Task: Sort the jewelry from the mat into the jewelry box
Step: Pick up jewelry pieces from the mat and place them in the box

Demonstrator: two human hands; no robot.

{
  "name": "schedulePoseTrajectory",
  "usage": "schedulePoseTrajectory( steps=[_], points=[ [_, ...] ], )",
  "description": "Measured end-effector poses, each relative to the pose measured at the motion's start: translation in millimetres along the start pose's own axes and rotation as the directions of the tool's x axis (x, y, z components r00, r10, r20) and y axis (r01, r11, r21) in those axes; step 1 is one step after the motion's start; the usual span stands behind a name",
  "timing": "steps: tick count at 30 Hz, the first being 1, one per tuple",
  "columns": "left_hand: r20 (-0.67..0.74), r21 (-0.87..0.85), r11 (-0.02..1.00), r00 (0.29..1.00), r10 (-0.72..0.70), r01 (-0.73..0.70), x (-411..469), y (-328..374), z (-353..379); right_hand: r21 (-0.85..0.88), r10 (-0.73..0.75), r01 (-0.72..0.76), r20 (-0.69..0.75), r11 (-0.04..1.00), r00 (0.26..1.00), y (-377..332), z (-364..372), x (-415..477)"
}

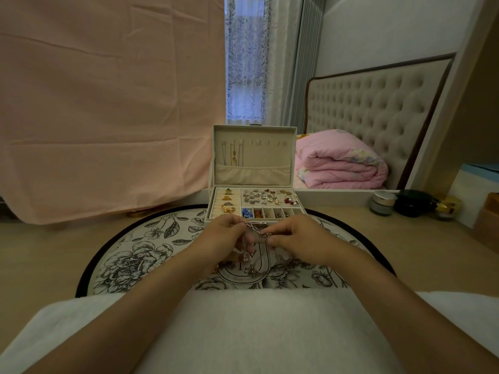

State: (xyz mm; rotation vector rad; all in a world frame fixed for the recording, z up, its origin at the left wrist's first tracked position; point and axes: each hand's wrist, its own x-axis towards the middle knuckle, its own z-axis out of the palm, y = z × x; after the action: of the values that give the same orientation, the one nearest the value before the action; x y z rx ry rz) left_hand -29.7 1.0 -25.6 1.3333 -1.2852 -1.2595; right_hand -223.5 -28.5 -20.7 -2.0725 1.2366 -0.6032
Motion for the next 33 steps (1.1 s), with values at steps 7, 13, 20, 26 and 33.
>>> schedulePoseTrajectory(
  steps=[7, 13, 20, 26, 33],
  points=[
    [-0.13, 0.188, 0.982, 0.991, 0.034, -0.009, 8.3, -9.1, -4.3, -0.028, -0.006, 0.002, -0.153, 1.0, 0.988, -3.7, -12.2, -5.1],
    [-0.109, 0.831, 0.551, 0.945, 0.308, -0.083, 11.3, -16.8, -18.3, -0.124, 0.031, -0.049, -0.141, 0.991, 0.99, 3.6, -31.5, -7.0],
    [-0.073, 0.967, 0.254, 0.986, 0.151, 0.032, 5.1, -8.0, -19.8, -0.091, -0.023, -0.004, -0.299, 0.996, 0.954, 7.0, -31.1, -5.2],
    [0.015, 0.991, 0.124, 0.962, 0.274, -0.051, 3.5, -6.6, -10.1, 0.296, -0.004, 0.072, -0.224, 0.953, 0.975, -9.0, -21.4, -3.7],
    [0.341, 0.791, 0.391, 0.87, 0.356, -0.471, 12.9, -34.6, 0.5, 0.538, 0.001, 0.128, -0.234, 0.833, 0.972, -26.4, -22.5, -8.9]
  ],
)
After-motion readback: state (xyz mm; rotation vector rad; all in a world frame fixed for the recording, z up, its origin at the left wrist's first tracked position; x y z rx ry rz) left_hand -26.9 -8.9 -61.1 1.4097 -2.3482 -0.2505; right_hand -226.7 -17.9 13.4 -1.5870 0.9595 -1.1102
